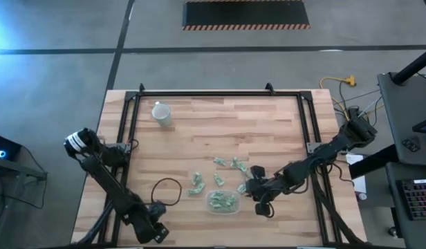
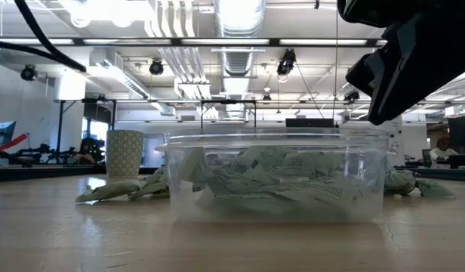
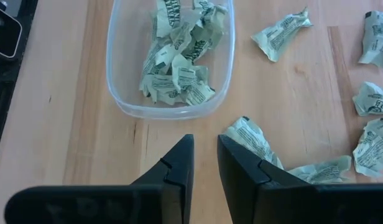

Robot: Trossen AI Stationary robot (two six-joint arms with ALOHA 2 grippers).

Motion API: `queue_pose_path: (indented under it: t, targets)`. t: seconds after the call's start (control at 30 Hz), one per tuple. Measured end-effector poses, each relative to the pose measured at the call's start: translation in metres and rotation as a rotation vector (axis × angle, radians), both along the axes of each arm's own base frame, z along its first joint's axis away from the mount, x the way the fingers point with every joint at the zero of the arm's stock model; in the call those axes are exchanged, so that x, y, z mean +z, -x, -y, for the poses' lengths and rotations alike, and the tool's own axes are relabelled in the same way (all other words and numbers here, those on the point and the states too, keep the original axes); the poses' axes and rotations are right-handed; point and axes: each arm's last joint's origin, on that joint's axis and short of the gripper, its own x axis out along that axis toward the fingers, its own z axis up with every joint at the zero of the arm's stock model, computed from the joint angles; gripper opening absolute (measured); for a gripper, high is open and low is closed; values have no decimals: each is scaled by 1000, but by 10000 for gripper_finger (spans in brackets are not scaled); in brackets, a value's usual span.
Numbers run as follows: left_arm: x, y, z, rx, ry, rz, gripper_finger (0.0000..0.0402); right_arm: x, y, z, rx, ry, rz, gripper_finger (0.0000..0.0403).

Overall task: Pick and place Stevia / Truvia into bins
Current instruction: Put the stevia packet into the transparent container

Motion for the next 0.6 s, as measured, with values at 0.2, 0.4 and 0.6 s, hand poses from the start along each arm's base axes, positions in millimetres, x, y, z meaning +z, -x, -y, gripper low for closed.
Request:
queue_pose_path:
  t: [0.2, 0.4, 0.6]
  targets:
    - [-7, 1, -1, 20, -27, -41, 157, 0, 0, 0, 1, 0, 1, 63]
    - [-10, 0, 0, 21, -31, -45, 157, 0, 0, 0, 1, -1, 1, 63]
    - [-9, -2, 0, 64, -18, -21, 157, 0, 0, 0, 1, 0, 1, 59]
